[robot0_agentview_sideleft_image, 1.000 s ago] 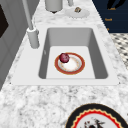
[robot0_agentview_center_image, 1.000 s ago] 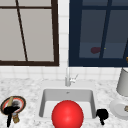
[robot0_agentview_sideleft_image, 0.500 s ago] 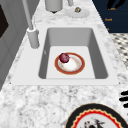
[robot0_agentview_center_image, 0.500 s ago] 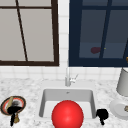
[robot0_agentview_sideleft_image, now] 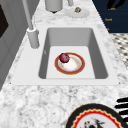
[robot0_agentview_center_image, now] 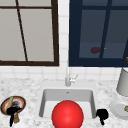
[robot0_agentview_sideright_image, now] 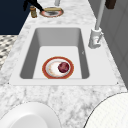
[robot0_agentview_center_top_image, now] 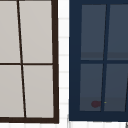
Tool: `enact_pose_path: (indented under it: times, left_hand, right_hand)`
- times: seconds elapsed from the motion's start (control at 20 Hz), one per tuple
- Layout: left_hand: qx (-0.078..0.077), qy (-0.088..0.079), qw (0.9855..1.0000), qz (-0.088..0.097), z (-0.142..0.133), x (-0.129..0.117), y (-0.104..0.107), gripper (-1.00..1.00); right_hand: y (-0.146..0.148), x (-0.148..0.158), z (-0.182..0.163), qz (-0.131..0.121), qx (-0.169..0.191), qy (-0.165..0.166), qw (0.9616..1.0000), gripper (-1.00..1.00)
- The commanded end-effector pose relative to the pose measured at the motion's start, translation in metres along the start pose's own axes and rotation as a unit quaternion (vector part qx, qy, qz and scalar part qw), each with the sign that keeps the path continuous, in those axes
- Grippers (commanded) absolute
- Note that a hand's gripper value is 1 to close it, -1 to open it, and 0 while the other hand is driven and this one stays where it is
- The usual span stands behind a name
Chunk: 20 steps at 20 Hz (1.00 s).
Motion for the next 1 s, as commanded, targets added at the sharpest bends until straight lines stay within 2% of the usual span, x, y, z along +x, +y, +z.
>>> enact_pose_path:
  times: [0.0, 0.2, 0.25, 0.3, 0.35, 0.65, 0.7, 0.75, 0.95]
  left_hand:
    - [0.000, 0.000, 1.0000, 0.001, 0.002, -0.015, -0.010, -1.00]
    - [0.001, 0.000, 1.0000, 0.009, 0.003, -0.027, -0.017, -1.00]
    - [0.003, -0.001, 1.0000, 0.009, 0.004, -0.029, -0.018, 1.00]
    - [-0.006, -0.009, 0.9999, 0.000, 0.007, -0.028, -0.016, 1.00]
    - [-0.006, -0.011, 0.9999, -0.006, 0.006, -0.026, -0.015, 1.00]
    - [0.001, -0.003, 0.9998, -0.020, 0.004, -0.019, -0.010, 1.00]
    - [0.007, -0.007, 0.9997, -0.022, 0.005, -0.015, -0.005, 1.00]
    - [0.008, 0.001, 0.9997, -0.021, 0.003, -0.010, 0.001, 1.00]
    - [0.017, 0.000, 0.9996, -0.023, -0.006, 0.007, 0.026, 1.00]
  right_hand:
    - [0.000, 0.000, 0.000, 0.000, 0.000, 0.000, 1.0000, 0.00]
    - [0.000, 0.000, 0.000, 0.000, 0.000, 0.000, 1.0000, 0.00]
    - [0.000, 0.000, 0.000, 0.000, 0.000, 0.000, 1.0000, 0.00]
    - [0.000, 0.000, 0.000, 0.000, 0.000, 0.000, 1.0000, 0.00]
    - [0.000, 0.000, 0.000, 0.000, 0.000, 0.000, 1.0000, 0.00]
    - [0.000, 0.000, 0.000, 0.000, 0.000, 0.000, 1.0000, 0.00]
    - [0.000, 0.000, 0.000, 0.000, 0.000, 0.000, 1.0000, 0.00]
    - [0.000, 0.000, 0.000, 0.000, 0.000, 0.000, 1.0000, 0.00]
    - [0.000, 0.000, 0.000, 0.000, 0.000, 0.000, 1.0000, 0.00]
